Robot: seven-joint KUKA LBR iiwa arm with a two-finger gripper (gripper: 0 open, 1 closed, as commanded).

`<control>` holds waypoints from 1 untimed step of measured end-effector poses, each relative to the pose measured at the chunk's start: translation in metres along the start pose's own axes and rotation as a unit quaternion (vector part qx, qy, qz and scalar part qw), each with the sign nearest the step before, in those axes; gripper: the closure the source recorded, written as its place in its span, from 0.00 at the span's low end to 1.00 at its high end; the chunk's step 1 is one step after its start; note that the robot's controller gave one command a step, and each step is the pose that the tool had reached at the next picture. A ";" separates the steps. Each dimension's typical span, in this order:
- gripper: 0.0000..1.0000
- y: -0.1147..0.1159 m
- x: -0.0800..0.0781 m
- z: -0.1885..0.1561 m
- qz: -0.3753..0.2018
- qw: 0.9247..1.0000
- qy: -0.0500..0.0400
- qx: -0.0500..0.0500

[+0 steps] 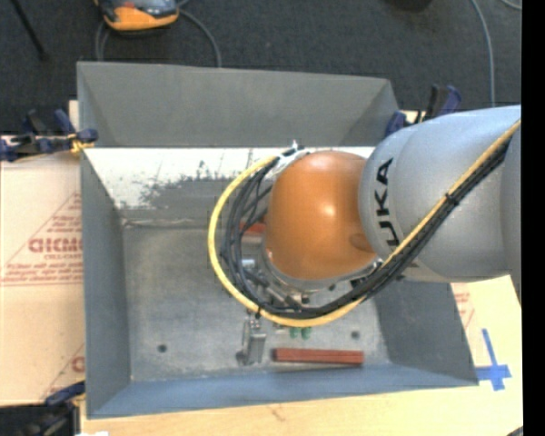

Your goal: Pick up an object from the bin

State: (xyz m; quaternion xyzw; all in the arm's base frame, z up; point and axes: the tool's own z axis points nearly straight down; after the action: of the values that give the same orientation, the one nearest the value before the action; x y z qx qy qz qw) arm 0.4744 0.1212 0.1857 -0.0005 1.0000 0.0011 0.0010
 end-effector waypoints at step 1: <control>0.00 -0.017 -0.001 0.005 -0.035 0.999 -0.001 0.000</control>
Offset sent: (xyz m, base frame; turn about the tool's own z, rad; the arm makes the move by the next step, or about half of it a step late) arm 0.0081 -0.0715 -0.1154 -0.4326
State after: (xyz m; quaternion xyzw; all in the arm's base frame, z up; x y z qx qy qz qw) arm 0.4759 0.1043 0.1803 -0.0354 0.9994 0.0009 0.0016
